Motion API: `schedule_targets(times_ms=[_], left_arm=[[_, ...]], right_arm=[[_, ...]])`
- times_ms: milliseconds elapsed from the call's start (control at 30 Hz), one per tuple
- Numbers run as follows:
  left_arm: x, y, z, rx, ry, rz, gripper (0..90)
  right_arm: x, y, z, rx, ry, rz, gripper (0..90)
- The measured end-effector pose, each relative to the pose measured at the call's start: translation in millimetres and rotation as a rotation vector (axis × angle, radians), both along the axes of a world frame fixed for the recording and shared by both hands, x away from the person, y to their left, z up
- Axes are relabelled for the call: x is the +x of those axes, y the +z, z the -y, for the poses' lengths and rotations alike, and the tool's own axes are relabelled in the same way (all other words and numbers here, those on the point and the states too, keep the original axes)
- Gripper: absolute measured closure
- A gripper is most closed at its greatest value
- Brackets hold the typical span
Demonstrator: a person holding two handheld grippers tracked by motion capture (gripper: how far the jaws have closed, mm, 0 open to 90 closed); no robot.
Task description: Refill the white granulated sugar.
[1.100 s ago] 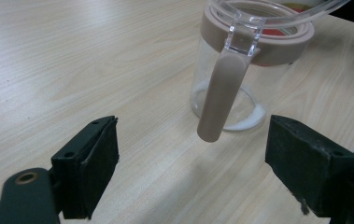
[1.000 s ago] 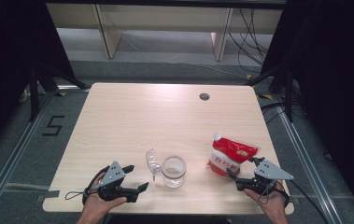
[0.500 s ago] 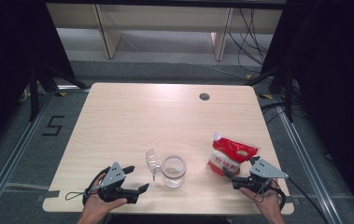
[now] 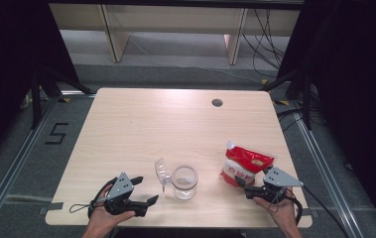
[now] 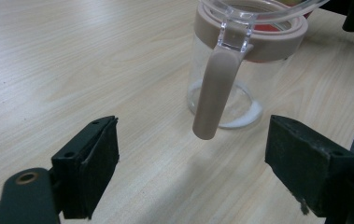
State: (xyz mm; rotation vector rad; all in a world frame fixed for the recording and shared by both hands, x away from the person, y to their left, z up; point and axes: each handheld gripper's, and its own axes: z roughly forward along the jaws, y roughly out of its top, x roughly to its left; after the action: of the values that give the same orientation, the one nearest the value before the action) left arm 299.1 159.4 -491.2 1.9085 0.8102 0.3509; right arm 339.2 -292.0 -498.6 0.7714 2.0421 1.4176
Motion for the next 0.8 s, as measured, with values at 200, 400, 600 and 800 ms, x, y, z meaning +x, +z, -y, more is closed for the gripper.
schedule_targets(times_ms=[200, 400, 600, 800], left_arm=[[-0.1, 0.2, 0.3, 0.0, 0.003, 0.001, 17.2], [-0.3, 0.2, 0.0, 0.002, 0.003, 0.001, 17.3], [-0.7, 0.0, 0.1, 0.003, 0.003, 0.0, 17.4], [-0.9, -0.2, 0.6, 0.009, 0.005, -0.004, 17.5]], right_arm=[[-0.7, -0.4, -1.3, 0.009, -0.004, -0.013, 24.7], [-7.9, 0.8, -7.2, 0.033, -0.065, -0.05, 27.6], [-15.3, 1.1, -13.3, 0.051, -0.135, -0.072, 28.8], [-19.3, 0.4, -20.6, 0.062, -0.195, -0.059, 29.1]])
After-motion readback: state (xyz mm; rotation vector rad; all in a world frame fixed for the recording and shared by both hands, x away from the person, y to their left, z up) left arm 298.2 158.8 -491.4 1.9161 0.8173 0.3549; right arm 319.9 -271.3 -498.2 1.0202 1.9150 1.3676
